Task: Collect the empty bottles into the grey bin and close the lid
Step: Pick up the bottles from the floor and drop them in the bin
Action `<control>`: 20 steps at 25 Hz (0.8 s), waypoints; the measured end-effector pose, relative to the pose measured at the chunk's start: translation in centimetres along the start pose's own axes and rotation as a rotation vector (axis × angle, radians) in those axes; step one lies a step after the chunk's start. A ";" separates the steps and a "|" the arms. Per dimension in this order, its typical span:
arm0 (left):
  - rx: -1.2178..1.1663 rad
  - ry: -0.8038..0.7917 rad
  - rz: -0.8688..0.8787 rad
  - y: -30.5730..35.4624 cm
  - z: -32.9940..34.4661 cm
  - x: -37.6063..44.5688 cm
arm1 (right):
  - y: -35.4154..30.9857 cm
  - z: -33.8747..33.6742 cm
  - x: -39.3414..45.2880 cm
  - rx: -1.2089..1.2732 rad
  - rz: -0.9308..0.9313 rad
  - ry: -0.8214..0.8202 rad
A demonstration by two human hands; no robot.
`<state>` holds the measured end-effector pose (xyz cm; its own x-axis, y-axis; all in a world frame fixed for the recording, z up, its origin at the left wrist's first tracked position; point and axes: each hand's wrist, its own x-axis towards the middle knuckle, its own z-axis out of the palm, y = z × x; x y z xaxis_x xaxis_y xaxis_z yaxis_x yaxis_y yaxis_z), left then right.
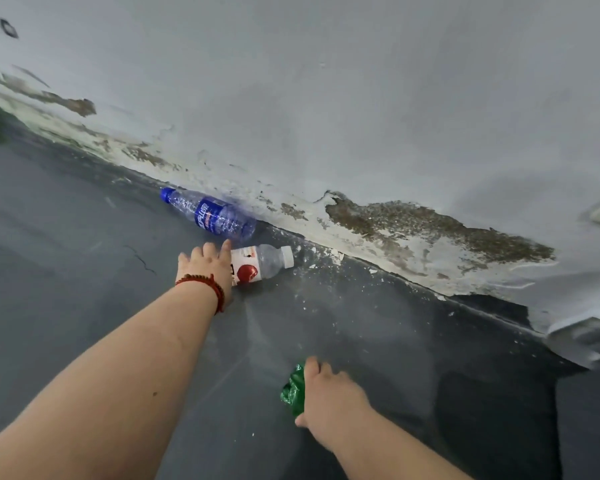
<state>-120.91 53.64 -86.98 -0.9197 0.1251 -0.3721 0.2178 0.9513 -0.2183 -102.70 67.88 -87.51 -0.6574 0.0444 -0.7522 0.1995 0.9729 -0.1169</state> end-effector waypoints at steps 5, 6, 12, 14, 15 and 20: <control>-0.106 -0.199 0.079 -0.1 1.3 -0.7 | -0.3 -0.1 0.4 0.001 0.050 -0.059; -0.130 -0.269 0.101 0.1 1.6 -1.4 | -0.4 -0.2 0.3 -0.004 0.057 -0.060; -0.250 -0.322 -0.024 1.4 4.4 -7.3 | -0.7 -0.1 -0.3 -0.026 0.094 -0.049; -0.305 -0.352 -0.055 2.1 5.3 -10.0 | -0.8 0.0 -0.6 0.001 0.114 -0.014; -0.347 -0.393 -0.067 2.3 5.9 -11.5 | -0.9 0.1 -0.9 0.025 0.115 0.011; -0.284 -0.656 -0.083 2.2 6.3 -18.9 | 1.1 3.8 -5.6 0.172 0.037 0.177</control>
<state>-100.99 51.57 -86.09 -0.5241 -0.0610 -0.8495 -0.0201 0.9980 -0.0593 -95.97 67.87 -85.90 -0.7615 0.1337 -0.6342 0.3368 0.9176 -0.2110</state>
